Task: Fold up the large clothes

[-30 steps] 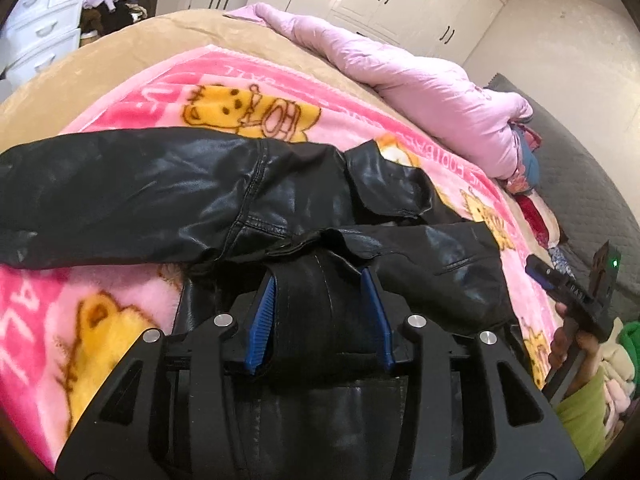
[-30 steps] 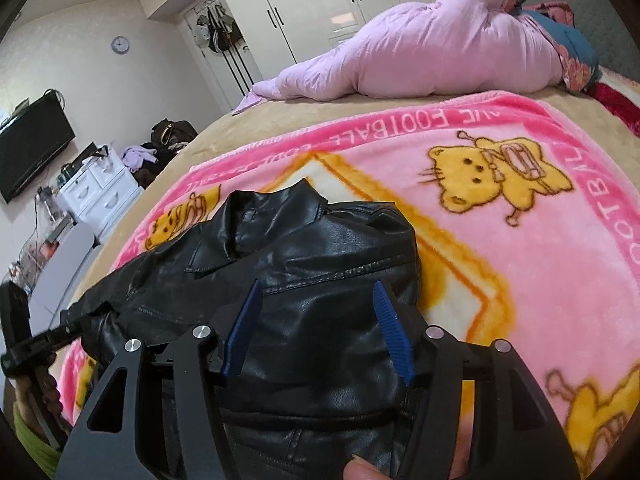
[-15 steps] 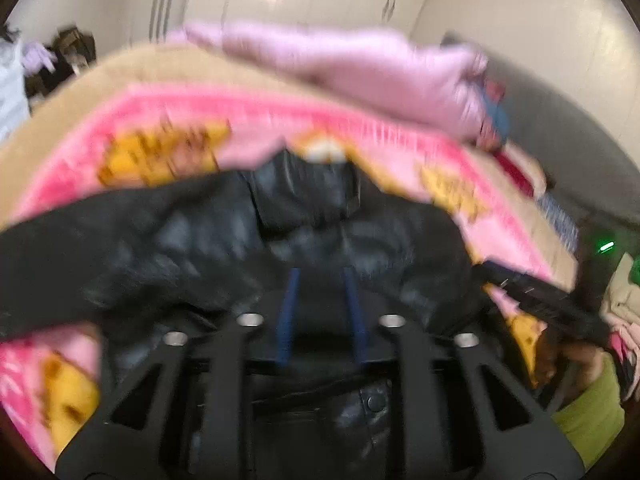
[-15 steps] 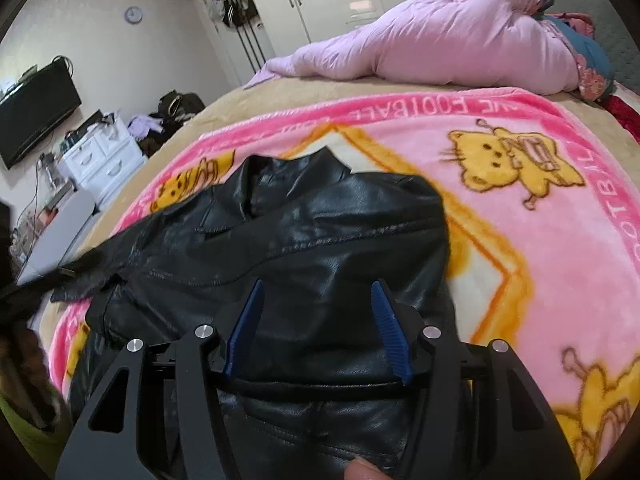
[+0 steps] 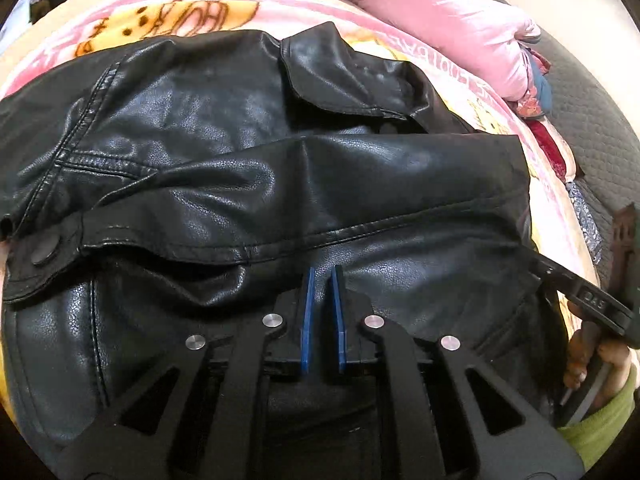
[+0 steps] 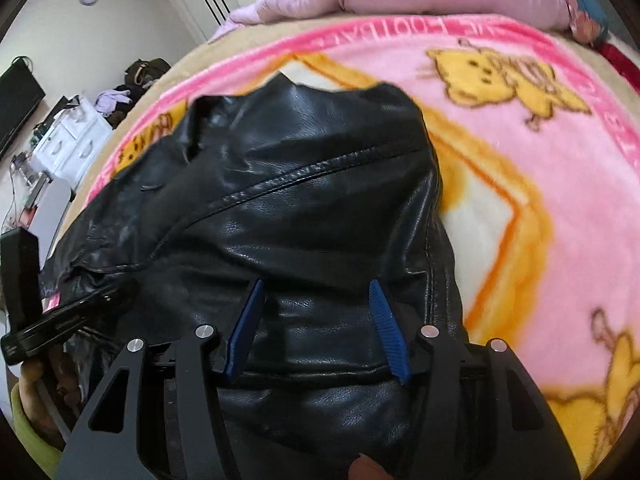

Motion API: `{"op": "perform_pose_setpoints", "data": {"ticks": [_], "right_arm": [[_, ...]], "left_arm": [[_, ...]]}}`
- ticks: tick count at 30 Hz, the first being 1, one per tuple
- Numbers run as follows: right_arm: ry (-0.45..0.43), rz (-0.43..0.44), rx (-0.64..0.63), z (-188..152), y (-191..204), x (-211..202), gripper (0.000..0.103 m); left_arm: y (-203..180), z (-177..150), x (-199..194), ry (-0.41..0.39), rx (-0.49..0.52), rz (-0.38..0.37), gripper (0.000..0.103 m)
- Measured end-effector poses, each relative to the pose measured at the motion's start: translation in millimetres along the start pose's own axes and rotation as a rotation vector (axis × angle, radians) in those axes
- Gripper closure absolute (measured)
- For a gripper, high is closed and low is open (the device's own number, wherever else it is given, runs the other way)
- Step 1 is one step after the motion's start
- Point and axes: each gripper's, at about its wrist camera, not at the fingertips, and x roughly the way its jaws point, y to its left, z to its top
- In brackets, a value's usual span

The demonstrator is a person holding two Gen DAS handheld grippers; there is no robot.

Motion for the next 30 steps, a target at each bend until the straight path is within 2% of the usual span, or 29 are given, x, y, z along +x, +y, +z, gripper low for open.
{"op": "perform_pose_setpoints", "data": {"ticks": [3,5,8,10,13,15,18,20,21,22,23,25,27,30], "right_arm": [[-0.036,0.041,0.013,3,-2,-13,0.049],[-0.113,0.068,0.014,11,-5,-35,0.049],[-0.253,0.045,0.053,37,-16,-62,0.045],[-0.293,0.022,0.122,58,-27,-67,0.040],[-0.224,-0.012,0.198,97,-34,-46,0.039],[-0.164,-0.065,0.195,119,-30,-26,0.039],[-0.019,-0.150,0.174,141,-21,16,0.041],[0.035,-0.180,0.171,143,-20,35,0.046],[0.067,-0.218,0.162,142,-21,43,0.056],[0.080,-0.242,0.141,141,-21,47,0.076],[0.083,-0.243,0.118,140,-22,49,0.078],[0.058,-0.204,0.119,137,-31,45,0.091],[0.009,-0.160,0.198,139,-50,37,0.094],[-0.012,-0.107,0.330,135,-90,37,0.095]], "left_arm": [[-2,-1,-1,-0.007,0.014,0.006,0.099],[-3,-2,-2,-0.010,0.024,0.010,0.099],[-7,-3,-1,-0.016,0.040,0.023,0.099],[-10,-3,-1,-0.020,0.056,0.038,0.099],[-15,-4,-1,-0.027,0.077,0.053,0.099],[-16,-4,-1,-0.035,0.091,0.066,0.099],[-19,-5,-3,-0.048,0.104,0.074,0.097],[-21,-6,-6,-0.063,0.107,0.060,0.092],[-23,-6,-8,-0.070,0.114,0.058,0.087],[-25,-7,-9,-0.077,0.123,0.061,0.084],[-26,-8,-11,-0.083,0.128,0.063,0.084],[-26,-6,-11,-0.088,0.137,0.084,0.084],[-20,-5,-9,-0.079,0.119,0.076,0.084],[-13,-4,-5,-0.076,0.094,0.057,0.092]]}}
